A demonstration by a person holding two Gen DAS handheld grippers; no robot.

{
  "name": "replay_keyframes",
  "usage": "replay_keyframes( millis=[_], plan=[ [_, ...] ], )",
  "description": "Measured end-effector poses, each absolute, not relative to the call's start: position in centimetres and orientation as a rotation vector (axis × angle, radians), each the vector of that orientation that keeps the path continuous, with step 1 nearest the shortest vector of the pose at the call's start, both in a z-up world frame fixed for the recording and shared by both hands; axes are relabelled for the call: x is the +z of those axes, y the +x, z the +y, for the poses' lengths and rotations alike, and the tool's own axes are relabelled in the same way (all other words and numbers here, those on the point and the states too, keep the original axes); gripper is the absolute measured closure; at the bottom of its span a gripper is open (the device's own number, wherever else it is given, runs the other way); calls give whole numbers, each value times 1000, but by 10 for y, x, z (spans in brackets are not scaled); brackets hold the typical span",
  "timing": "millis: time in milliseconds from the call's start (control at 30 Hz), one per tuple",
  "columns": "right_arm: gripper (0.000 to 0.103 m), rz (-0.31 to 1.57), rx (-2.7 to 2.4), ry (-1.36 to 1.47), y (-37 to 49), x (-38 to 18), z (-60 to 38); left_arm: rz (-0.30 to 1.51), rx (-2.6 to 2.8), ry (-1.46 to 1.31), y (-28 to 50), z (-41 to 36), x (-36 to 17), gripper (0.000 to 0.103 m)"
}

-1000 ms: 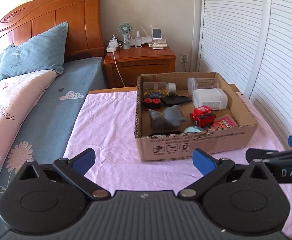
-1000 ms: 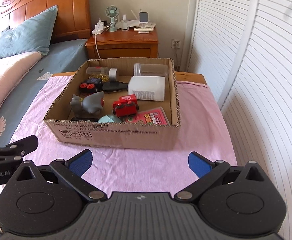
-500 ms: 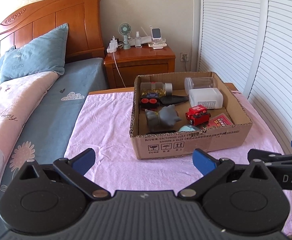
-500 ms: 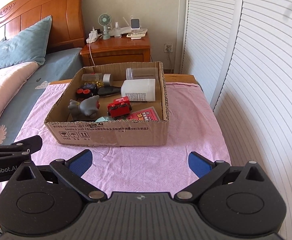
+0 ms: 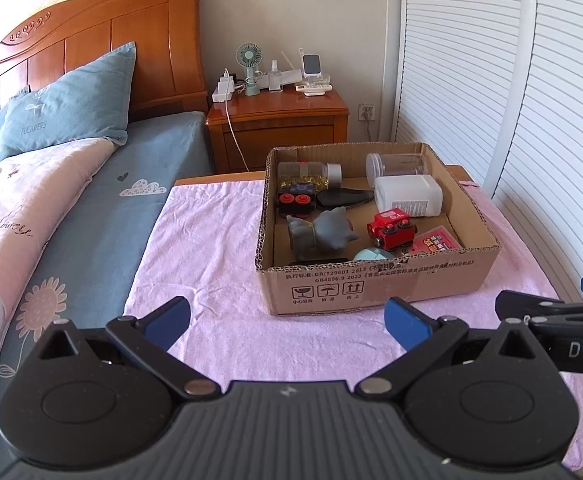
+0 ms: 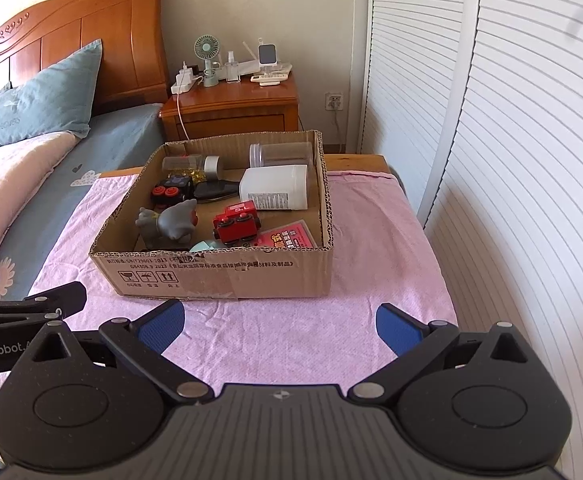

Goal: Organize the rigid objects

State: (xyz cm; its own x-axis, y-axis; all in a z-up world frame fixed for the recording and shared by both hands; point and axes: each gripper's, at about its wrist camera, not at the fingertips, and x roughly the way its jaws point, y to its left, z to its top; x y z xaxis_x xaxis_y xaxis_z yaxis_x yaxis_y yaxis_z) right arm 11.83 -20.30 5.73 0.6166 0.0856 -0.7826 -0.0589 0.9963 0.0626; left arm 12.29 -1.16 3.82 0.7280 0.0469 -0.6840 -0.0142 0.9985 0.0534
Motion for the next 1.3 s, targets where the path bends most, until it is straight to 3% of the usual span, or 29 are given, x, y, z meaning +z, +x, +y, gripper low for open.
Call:
replay_keyframes(
  millis=[1300],
  plan=[
    [0, 884, 79, 20, 110, 61, -201, 747, 28, 34, 118, -13, 40, 1]
  ],
)
